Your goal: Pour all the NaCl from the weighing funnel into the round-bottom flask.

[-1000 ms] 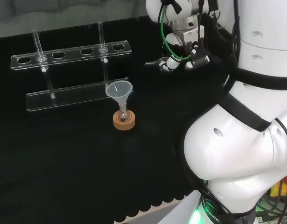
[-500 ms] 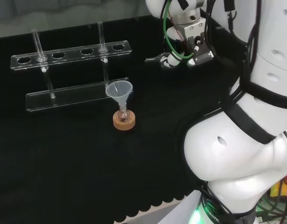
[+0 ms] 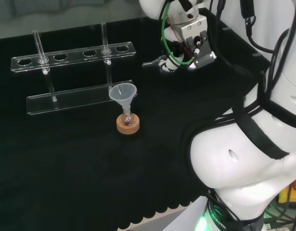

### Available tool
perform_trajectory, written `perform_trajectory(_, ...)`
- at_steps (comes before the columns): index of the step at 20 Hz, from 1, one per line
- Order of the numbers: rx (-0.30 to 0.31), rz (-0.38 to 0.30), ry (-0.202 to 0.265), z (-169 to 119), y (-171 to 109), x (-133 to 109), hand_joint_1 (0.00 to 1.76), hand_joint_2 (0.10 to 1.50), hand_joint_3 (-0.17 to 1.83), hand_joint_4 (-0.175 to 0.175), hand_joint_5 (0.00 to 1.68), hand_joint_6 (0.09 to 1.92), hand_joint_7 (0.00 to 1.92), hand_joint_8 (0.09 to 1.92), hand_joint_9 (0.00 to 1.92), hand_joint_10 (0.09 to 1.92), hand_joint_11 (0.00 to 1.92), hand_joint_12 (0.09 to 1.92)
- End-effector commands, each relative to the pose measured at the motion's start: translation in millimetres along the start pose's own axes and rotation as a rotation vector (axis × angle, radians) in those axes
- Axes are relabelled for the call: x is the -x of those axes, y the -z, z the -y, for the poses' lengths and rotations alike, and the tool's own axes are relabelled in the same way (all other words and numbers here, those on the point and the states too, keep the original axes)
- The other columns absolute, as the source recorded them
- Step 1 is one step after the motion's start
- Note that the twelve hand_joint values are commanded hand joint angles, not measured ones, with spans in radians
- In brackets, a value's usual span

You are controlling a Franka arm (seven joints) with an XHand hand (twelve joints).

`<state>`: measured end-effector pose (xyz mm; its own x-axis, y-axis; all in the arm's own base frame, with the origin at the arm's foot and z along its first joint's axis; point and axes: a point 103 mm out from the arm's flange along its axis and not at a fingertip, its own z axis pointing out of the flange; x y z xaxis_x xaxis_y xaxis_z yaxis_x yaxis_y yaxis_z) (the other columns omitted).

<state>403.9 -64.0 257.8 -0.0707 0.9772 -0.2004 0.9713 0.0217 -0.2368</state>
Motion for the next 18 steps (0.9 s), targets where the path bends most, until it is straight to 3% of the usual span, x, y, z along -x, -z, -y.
perform_trajectory(1, -0.026, 0.032, 0.029, 16, 4, -26, 1.11, 0.61, 0.79, 0.175, 1.21, 0.86, 0.44, 0.68, 0.83, 0.50, 0.61, 1.20)
perform_trajectory(18, -0.043, 0.094, 0.072, 33, 18, -48, 1.11, 0.61, 0.80, 0.175, 1.20, 0.87, 0.44, 0.68, 0.83, 0.50, 0.61, 1.21)
